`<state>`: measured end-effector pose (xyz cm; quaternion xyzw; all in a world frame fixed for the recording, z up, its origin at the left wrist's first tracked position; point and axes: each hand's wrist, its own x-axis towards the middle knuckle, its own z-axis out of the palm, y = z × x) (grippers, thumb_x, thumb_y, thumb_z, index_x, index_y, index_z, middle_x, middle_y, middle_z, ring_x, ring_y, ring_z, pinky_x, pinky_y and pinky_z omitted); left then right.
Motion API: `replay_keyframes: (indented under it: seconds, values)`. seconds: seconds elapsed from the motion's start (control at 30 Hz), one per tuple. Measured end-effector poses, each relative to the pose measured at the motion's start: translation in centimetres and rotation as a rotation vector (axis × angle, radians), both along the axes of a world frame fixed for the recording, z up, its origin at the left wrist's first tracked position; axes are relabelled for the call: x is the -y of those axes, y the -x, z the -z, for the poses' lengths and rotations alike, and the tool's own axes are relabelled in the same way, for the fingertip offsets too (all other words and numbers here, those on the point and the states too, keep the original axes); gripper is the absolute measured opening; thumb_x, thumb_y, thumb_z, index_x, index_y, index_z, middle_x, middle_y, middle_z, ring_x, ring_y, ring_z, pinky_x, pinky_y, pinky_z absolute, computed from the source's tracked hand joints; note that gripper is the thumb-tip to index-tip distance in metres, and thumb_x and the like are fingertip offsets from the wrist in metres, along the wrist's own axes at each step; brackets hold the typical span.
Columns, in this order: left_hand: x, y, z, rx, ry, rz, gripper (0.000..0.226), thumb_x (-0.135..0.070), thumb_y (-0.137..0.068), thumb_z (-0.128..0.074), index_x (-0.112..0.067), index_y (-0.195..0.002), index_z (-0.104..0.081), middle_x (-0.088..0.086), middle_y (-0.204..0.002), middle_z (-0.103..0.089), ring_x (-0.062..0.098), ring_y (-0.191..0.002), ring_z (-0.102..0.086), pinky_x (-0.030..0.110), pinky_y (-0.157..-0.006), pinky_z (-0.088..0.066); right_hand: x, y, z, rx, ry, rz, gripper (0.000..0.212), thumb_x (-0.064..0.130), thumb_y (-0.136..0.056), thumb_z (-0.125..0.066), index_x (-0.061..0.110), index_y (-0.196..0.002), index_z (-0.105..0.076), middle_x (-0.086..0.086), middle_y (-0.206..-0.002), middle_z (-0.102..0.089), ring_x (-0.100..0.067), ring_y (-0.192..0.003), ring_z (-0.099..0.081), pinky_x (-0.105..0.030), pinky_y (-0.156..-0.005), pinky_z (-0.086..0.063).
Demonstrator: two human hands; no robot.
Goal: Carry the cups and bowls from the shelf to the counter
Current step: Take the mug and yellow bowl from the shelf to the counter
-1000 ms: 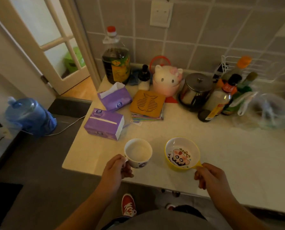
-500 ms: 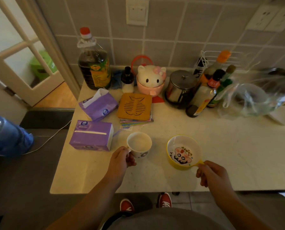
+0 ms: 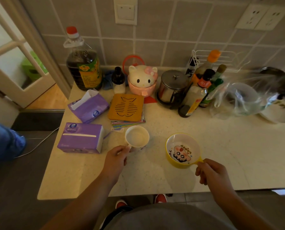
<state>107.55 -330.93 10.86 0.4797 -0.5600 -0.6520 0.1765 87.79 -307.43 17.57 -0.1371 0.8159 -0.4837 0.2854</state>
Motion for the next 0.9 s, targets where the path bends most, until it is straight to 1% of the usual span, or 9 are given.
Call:
replay_keyframes:
  seconds: [0.2, 0.4, 0.53, 0.6, 0.67, 0.73, 0.77, 0.83, 0.9]
  values:
    - [-0.3, 0.2, 0.3, 0.093, 0.087, -0.011, 0.023, -0.030, -0.092, -0.062, -0.023, -0.074, -0.074, -0.003, -0.053, -0.055, 0.007, -0.053, -0.049, 0.030, -0.058, -0.043, -0.2, 0.8, 0.0, -0.007, -0.010, -0.004, 0.033, 0.018, -0.090, -0.057, 0.010, -0.059, -0.066, -0.008, -0.055, -0.064, -0.012, -0.044, -0.051, -0.029, -0.047, -0.042]
    - [-0.3, 0.3, 0.5, 0.105, 0.113, -0.008, 0.023, -0.029, -0.092, -0.062, -0.020, -0.073, -0.071, -0.003, -0.054, -0.057, 0.005, -0.051, -0.051, 0.031, -0.057, -0.044, -0.1, 1.2, 0.3, -0.025, -0.016, -0.029, 0.033, 0.020, -0.090, -0.057, 0.011, -0.059, -0.066, -0.007, -0.055, -0.064, -0.012, -0.044, -0.052, -0.029, -0.048, -0.043]
    - [-0.3, 0.0, 0.7, 0.140, 0.185, -0.011, 0.010, -0.036, -0.090, -0.062, -0.029, -0.085, -0.066, -0.006, -0.075, -0.065, 0.012, -0.069, -0.061, 0.026, -0.059, -0.046, 0.0, 1.5, 0.9, -0.014, -0.022, -0.041, 0.032, 0.020, -0.089, -0.057, 0.012, -0.059, -0.066, -0.009, -0.056, -0.064, -0.013, -0.045, -0.053, -0.031, -0.050, -0.044]
    - [-0.5, -0.8, 1.0, 0.230, 0.326, 0.033, 0.009, -0.040, -0.090, -0.060, -0.032, -0.091, -0.063, -0.009, -0.088, -0.064, 0.009, -0.081, -0.061, 0.023, -0.063, -0.045, 0.2, 1.6, 1.2, -0.014, -0.024, -0.041, 0.033, 0.020, -0.089, -0.057, 0.013, -0.058, -0.066, -0.007, -0.055, -0.063, -0.012, -0.044, -0.053, -0.030, -0.050, -0.044]
    - [-0.7, -2.1, 1.4, 0.356, 0.553, 0.123, 0.016, -0.045, -0.089, -0.057, -0.032, -0.096, -0.062, -0.010, -0.097, -0.062, 0.009, -0.088, -0.059, 0.025, -0.069, -0.048, 0.5, 1.7, 1.7, -0.022, -0.031, -0.043, 0.032, 0.021, -0.087, -0.057, 0.014, -0.057, -0.065, -0.007, -0.053, -0.062, -0.012, -0.044, -0.053, -0.031, -0.050, -0.044]
    - [-1.0, -3.3, 2.0, 0.536, 0.785, 0.246, 0.035, -0.053, -0.086, -0.057, -0.029, -0.111, -0.061, -0.005, -0.117, -0.060, 0.016, -0.109, -0.056, 0.036, -0.089, -0.049, 0.7, 1.8, 2.2, -0.028, -0.040, -0.044, 0.031, 0.025, -0.085, -0.057, 0.013, -0.057, -0.065, -0.008, -0.050, -0.060, -0.013, -0.045, -0.053, -0.034, -0.051, -0.044]
    - [-1.1, -3.9, 2.2, 0.640, 0.843, 0.299, 0.050, -0.059, -0.082, -0.058, -0.028, -0.122, -0.057, -0.001, -0.131, -0.055, 0.021, -0.123, -0.049, 0.042, -0.100, -0.043, 0.8, 1.8, 2.4, -0.028, -0.042, -0.044, 0.031, 0.027, -0.084, -0.057, 0.013, -0.057, -0.064, -0.008, -0.049, -0.060, -0.013, -0.045, -0.054, -0.034, -0.052, -0.044]
    - [-1.4, -4.7, 2.5, 0.811, 0.850, 0.401, 0.077, -0.072, -0.077, -0.051, -0.029, -0.141, -0.041, 0.004, -0.153, -0.035, 0.027, -0.142, -0.027, 0.050, -0.113, -0.026, 1.2, 1.9, 3.0, -0.025, -0.042, -0.043, 0.031, 0.030, -0.082, -0.057, 0.013, -0.057, -0.064, -0.007, -0.049, -0.059, -0.011, -0.044, -0.054, -0.034, -0.052, -0.044]
    - [-1.7, -5.4, 2.7, 0.871, 0.847, 0.476, 0.090, -0.080, -0.077, -0.036, -0.030, -0.151, -0.023, 0.007, -0.162, -0.017, 0.028, -0.148, -0.013, 0.053, -0.116, -0.014, 1.6, 1.9, 3.6, -0.021, -0.042, -0.038, 0.031, 0.031, -0.082, -0.057, 0.014, -0.058, -0.065, -0.005, -0.049, -0.060, -0.009, -0.043, -0.054, -0.034, -0.052, -0.045]
